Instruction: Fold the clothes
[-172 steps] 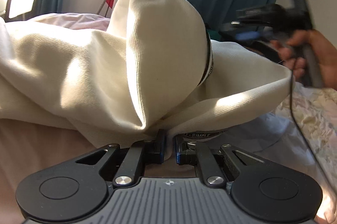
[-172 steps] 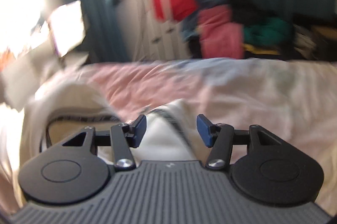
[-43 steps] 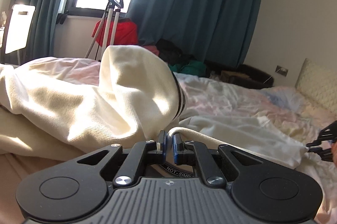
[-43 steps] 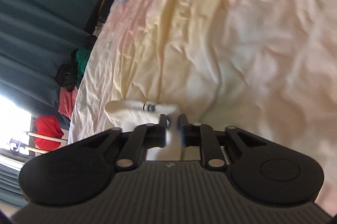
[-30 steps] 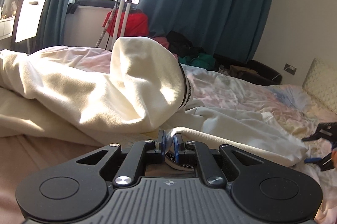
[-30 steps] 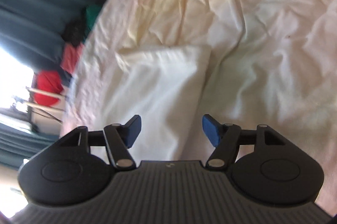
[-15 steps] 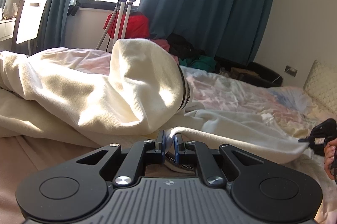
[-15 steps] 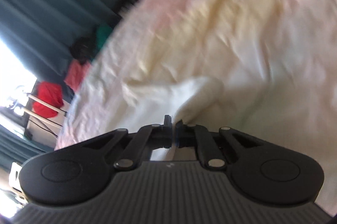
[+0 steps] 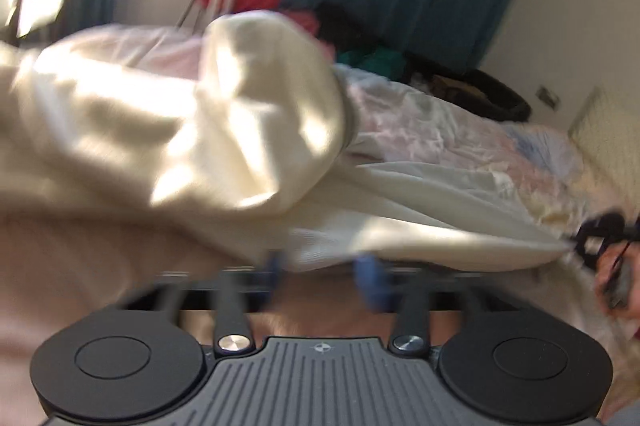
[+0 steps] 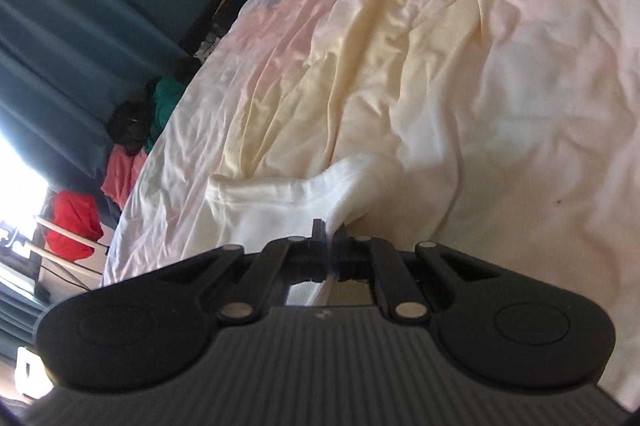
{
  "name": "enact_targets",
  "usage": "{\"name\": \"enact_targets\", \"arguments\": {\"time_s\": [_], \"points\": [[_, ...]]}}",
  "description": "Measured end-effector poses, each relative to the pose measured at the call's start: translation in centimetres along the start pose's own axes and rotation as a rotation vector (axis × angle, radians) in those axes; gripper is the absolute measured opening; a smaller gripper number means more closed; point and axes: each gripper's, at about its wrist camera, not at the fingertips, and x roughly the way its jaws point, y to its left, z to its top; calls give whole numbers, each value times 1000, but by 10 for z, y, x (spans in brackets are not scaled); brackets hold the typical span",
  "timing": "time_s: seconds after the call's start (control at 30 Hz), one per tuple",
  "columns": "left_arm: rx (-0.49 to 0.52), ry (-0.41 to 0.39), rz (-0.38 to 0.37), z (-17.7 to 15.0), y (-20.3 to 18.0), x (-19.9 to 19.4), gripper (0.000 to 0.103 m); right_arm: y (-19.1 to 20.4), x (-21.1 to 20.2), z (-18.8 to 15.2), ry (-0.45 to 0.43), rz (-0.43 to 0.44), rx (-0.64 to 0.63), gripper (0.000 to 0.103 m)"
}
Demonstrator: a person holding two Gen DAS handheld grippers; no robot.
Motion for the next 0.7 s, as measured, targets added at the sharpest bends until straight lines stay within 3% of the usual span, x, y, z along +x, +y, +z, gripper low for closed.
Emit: {"name": "enact_targets", "arguments": {"time_s": [0.1, 0.27, 0.37, 0.47, 0.57, 0.6, 0.63, 0.7], "points": [[-227, 2, -11, 6, 38, -16, 82, 0, 1, 0, 4, -2, -2, 6], [-861, -91, 37, 1, 142, -24, 83, 0, 1, -1, -1, -8, -11, 6], [-1085, -167, 52, 0, 185, -18, 81, 2, 2, -1, -5, -10, -11, 6], [-1187, -237, 24, 9, 214, -12, 77, 4, 3, -1, -11, -13, -25, 6], [-1217, -272, 41, 16, 235, -9, 50, 5, 4, 1, -14, -14, -36, 6], [-1222, -265, 51, 16, 242, -8, 28, 4, 5, 1, -15, -10, -33, 6], [-1218, -257, 52, 17, 246, -8, 20, 4, 5, 1, -17, -6, -30, 6], [-1192, -255, 56, 20, 249, -13, 14, 2, 5, 2, -24, 0, -16, 6]]}}
